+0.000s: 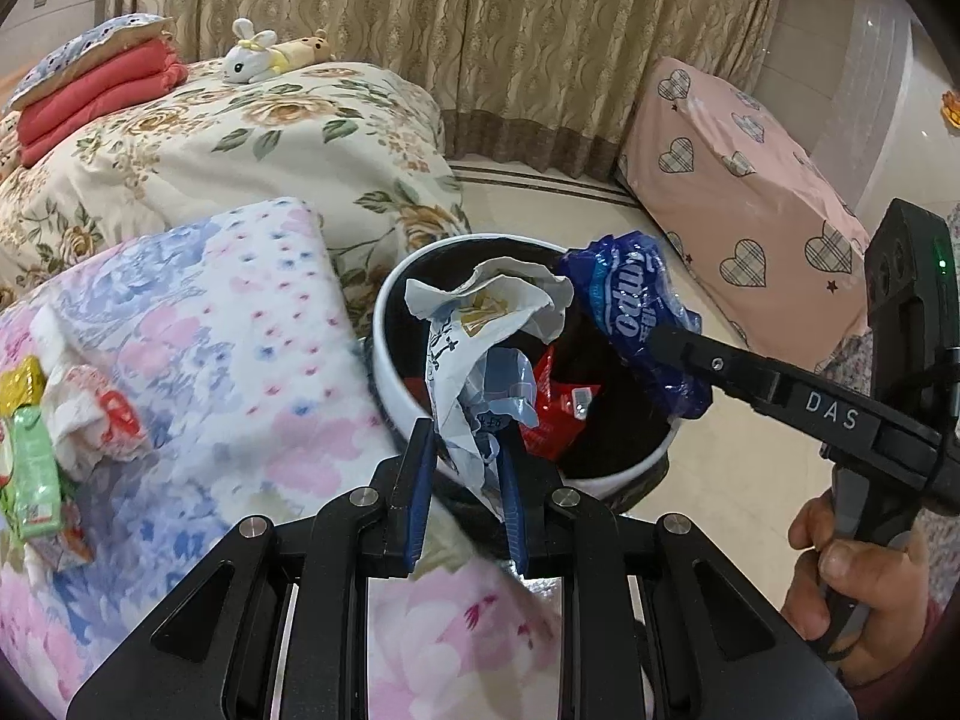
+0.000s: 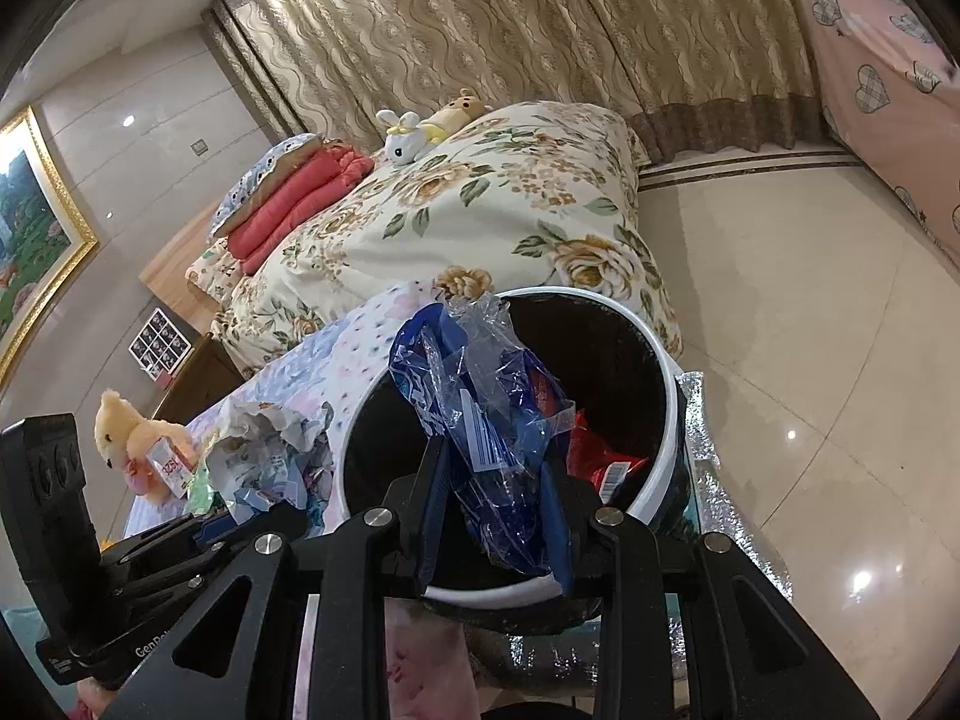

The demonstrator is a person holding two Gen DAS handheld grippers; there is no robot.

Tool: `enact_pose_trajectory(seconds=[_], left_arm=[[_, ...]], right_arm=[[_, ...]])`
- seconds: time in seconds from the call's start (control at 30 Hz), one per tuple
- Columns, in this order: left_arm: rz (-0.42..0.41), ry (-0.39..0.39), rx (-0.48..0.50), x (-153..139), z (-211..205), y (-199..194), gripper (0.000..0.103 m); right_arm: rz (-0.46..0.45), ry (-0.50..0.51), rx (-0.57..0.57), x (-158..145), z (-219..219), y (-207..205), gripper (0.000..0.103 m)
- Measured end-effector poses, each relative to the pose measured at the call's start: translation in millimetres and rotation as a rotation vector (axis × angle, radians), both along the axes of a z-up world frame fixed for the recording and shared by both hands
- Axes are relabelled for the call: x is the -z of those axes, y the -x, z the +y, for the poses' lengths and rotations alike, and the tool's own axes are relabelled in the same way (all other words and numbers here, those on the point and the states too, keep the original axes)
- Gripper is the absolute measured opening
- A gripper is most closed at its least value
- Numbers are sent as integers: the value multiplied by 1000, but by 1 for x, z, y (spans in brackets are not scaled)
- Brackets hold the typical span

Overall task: Collect trash
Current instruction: 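Carry both wrappers over the bin and open both grippers to drop them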

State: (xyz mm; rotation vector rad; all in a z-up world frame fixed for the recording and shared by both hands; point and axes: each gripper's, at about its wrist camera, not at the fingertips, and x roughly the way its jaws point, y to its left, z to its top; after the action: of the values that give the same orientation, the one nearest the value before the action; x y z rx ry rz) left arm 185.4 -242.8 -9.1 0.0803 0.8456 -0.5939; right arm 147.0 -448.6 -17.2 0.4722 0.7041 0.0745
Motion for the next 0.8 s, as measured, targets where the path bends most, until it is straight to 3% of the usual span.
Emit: enact_pose_trajectory(seconds=[0.33,0.4,0.5,0.8], left_arm=[[16,-10,4,5,-14,-11,21],[27,-8,-2,7,-15,-13,33],[22,-5,-12,8,-14,-12,56],[22,-1,-28,12,3,-1,57]], right_arm=[[34,-9,-2,7,-7,-15,32],[41,-16,0,8,-8,-17,46],[43,-28,9,10,-11,-18,56],[13,-47,36,6,-14,-8,66]])
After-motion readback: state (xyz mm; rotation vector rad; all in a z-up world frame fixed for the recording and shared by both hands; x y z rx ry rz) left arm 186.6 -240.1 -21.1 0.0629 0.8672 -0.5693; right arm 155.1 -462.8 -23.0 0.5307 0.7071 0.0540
